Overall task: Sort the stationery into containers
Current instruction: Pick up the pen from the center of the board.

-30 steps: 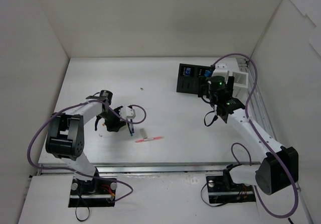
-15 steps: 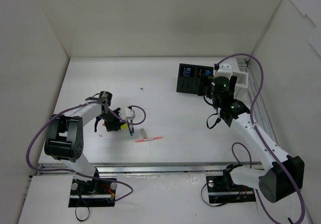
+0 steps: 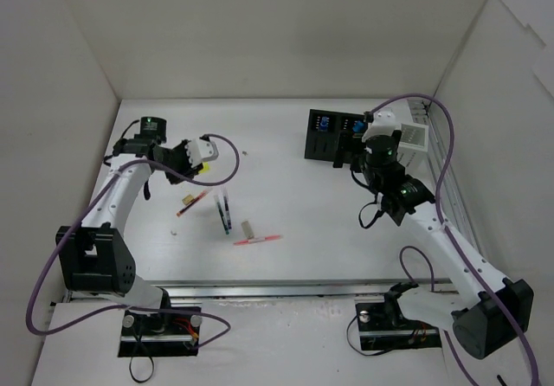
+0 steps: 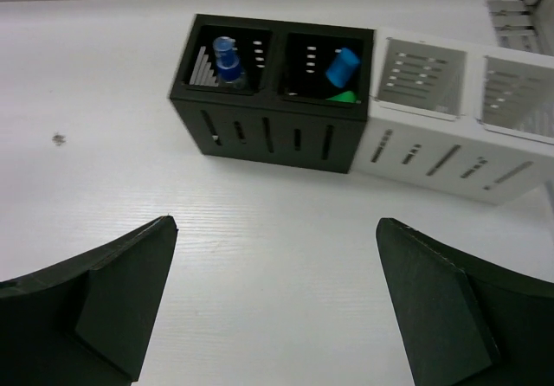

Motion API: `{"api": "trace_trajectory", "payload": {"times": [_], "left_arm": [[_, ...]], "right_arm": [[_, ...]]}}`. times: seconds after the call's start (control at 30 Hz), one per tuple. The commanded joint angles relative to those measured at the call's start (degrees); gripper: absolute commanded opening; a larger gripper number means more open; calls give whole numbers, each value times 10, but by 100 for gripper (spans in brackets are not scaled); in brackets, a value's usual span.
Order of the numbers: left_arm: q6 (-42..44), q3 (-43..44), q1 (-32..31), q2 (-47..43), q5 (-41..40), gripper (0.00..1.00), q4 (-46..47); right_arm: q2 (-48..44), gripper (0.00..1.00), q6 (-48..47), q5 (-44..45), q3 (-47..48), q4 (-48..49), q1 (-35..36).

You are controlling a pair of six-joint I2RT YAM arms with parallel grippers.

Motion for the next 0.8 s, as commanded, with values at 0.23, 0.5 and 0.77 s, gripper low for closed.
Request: {"api": "trace_trajectory", "payload": {"times": [0.23, 0.5, 0.77], "left_arm": [[-190, 196, -16, -32, 257, 18, 101], [-503, 45, -42, -137, 193, 22, 492], [-579, -93, -155, -240, 75, 22, 532]], "right_arm": [[61, 98, 59, -218, 18, 172, 30], [130, 98, 157, -333, 35, 324, 64], [150, 98, 179, -366, 56, 334, 119]]}}
